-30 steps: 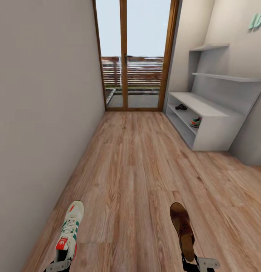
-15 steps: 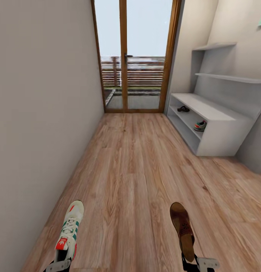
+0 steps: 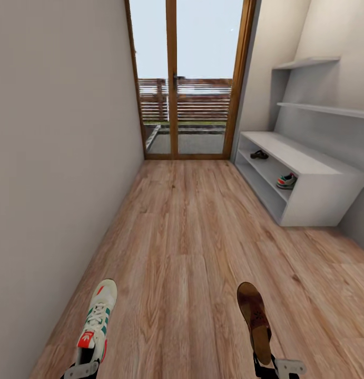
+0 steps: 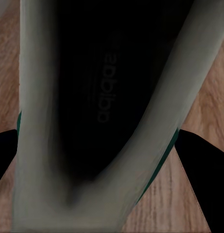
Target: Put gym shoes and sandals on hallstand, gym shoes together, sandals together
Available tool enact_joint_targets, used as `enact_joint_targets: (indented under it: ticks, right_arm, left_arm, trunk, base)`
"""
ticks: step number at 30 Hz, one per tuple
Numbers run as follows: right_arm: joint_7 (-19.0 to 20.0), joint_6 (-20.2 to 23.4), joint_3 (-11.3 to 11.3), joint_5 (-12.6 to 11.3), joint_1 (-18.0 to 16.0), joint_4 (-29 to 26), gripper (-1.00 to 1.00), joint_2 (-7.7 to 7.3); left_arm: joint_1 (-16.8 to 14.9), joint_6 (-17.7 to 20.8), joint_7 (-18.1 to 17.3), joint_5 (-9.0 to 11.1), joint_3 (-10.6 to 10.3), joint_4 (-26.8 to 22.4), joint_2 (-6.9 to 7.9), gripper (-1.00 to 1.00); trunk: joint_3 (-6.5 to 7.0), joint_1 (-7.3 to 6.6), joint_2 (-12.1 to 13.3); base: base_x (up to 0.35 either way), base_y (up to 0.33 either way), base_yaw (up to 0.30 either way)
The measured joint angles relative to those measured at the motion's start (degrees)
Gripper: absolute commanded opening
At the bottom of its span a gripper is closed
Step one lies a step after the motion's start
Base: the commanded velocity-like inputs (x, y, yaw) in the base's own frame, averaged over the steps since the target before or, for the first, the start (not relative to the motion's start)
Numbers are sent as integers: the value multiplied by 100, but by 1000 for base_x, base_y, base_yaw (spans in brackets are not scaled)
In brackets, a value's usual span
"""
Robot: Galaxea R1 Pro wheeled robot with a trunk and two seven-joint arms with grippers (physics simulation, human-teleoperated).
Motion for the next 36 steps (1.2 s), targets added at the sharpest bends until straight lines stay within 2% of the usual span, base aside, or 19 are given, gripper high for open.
enact_joint_targets:
  ticks: [36]
  right_arm:
    - [0,0,0,-9,0,-9,-100,-8]
  left_arm:
    - [0,1,1,1,0,1,5,-100]
  trunk:
    - [0,0,0]
  base:
    - [340,0,0]
